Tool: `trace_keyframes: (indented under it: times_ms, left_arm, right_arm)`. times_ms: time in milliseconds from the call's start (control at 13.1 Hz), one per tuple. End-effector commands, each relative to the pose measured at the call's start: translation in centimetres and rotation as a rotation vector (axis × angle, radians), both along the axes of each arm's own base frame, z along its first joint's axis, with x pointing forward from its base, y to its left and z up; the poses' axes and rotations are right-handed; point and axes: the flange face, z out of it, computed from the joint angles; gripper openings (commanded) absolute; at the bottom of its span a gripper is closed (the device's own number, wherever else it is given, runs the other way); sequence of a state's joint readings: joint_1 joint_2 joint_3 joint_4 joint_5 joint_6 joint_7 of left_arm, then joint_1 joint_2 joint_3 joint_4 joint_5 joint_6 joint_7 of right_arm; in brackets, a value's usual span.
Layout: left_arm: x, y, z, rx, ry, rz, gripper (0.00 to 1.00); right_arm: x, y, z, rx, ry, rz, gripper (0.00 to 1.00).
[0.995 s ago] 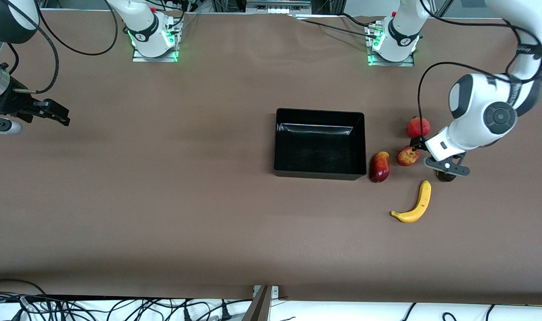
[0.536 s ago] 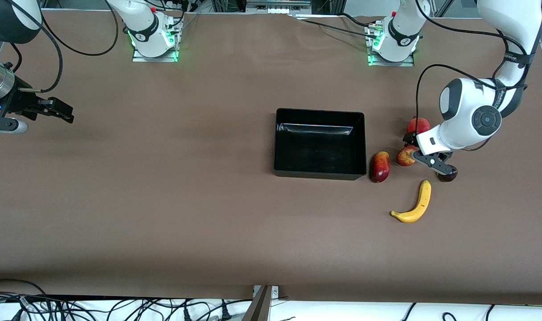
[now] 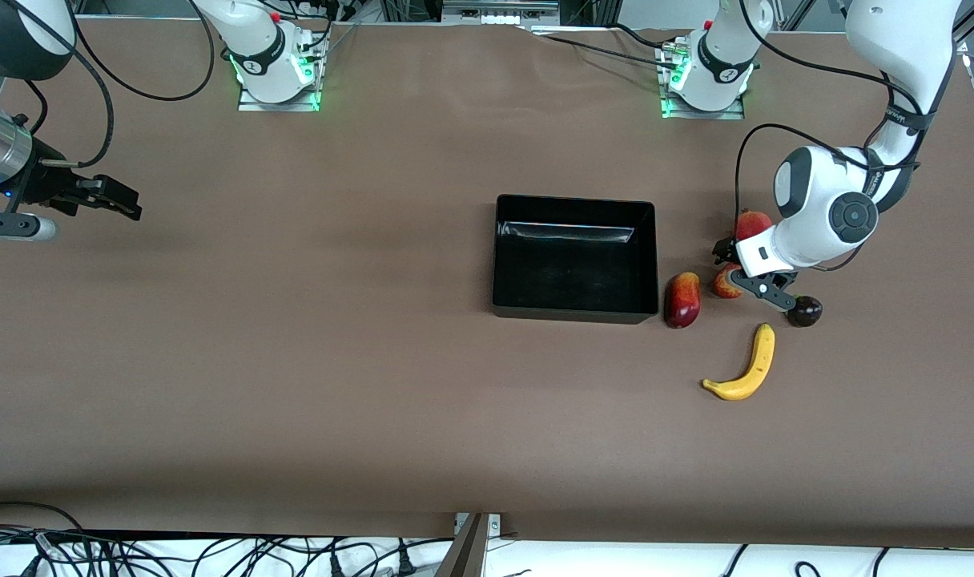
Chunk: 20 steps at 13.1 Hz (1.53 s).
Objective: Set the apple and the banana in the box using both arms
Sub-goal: 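Lower the left gripper and close it on the apple, then lift the apple with the left gripper and carry it over the box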
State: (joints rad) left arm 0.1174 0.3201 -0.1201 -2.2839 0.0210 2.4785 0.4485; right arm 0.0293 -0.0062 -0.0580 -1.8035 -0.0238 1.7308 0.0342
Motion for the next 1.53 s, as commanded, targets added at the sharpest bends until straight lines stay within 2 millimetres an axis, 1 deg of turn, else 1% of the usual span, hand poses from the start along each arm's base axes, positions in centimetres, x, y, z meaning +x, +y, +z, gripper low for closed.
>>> trace_keyframes:
  times_ms: [0, 153, 230, 306, 383, 459, 536, 613, 689, 766, 842, 919, 995, 1072, 1302, 1455]
  left_arm:
    - [0.2, -0.2, -0.1, -0.02, -0.018, -0.004, 1.0]
    - [0.2, -0.2, -0.6, -0.02, -0.025, -0.008, 1.0]
    - [0.2, -0.2, -0.6, -0.019, -0.025, -0.01, 0.81]
    - [0.3, -0.3, -0.5, -0.018, -0.028, -0.016, 0.57]
    - [0.3, -0.2, -0.3, -0.016, -0.03, -0.019, 0.17]
    - [0.4, -0.3, 0.2, -0.015, -0.037, -0.018, 0.0]
    - [0.6, -0.3, 1.1, -0.013, -0.048, -0.018, 0.0]
    - [0.8, -0.5, 2.6, -0.01, -0.07, -0.024, 0.0]
    - [0.7, -0.8, 5.1, -0.005, -0.076, -0.027, 0.0]
    - [0.4, -2.7, 8.8, -0.005, -0.068, -0.048, 0.0]
    - [0.2, -5.3, 12.1, -0.031, -0.08, -0.046, 0.0]
    - [-0.3, -8.0, 14.9, -0.068, -0.108, -0.021, 0.0]
    - [-0.9, -11.3, 16.6, -0.086, -0.131, -0.011, 0.0]
    - [-1.8, -14.4, 17.5, -0.095, -0.135, 0.023, 0.0]
    - [-4.9, -24.4, 18.3, -0.139, -0.101, 0.178, 0.0]
    - [-6.0, -29.0, 17.2, -0.141, -0.069, 0.226, 0.0]
  right_arm:
    - [0.4, -0.1, 0.1, 0.019, 0.005, -0.014, 1.0]
    - [0.4, 0.0, 0.1, 0.04, 0.006, -0.025, 1.0]
    - [0.4, 0.3, 0.1, 0.074, 0.003, -0.034, 1.0]
    - [0.5, 0.2, 0.3, 0.07, -0.003, -0.03, 1.0]
    - [0.6, 0.3, 0.6, 0.067, -0.009, -0.027, 1.0]
    - [0.7, 0.3, 0.8, 0.065, -0.015, -0.025, 1.0]
    - [0.9, 0.4, 0.9, 0.064, -0.018, -0.022, 1.0]
    - [1.0, 0.5, 0.8, 0.064, -0.01, -0.022, 1.0]
    - [1.0, 0.9, 0.9, 0.064, -0.013, -0.017, 1.0]
    - [1.1, 0.9, 1.0, 0.064, -0.016, -0.017, 1.0]
    - [1.1, 0.9, 0.9, 0.064, -0.011, -0.017, 1.0]
    - [1.1, 0.9, 0.9, 0.064, -0.011, -0.017, 1.0]
    - [1.1, 0.9, 0.9, 0.064, -0.011, -0.017, 1.0]
    - [1.1, 0.9, 0.9, 0.064, -0.011, -0.017, 1.0]
    - [1.0, 0.9, 0.8, 0.064, -0.007, -0.016, 1.0]
    - [1.0, 0.9, 0.9, 0.064, -0.007, -0.016, 1.0]
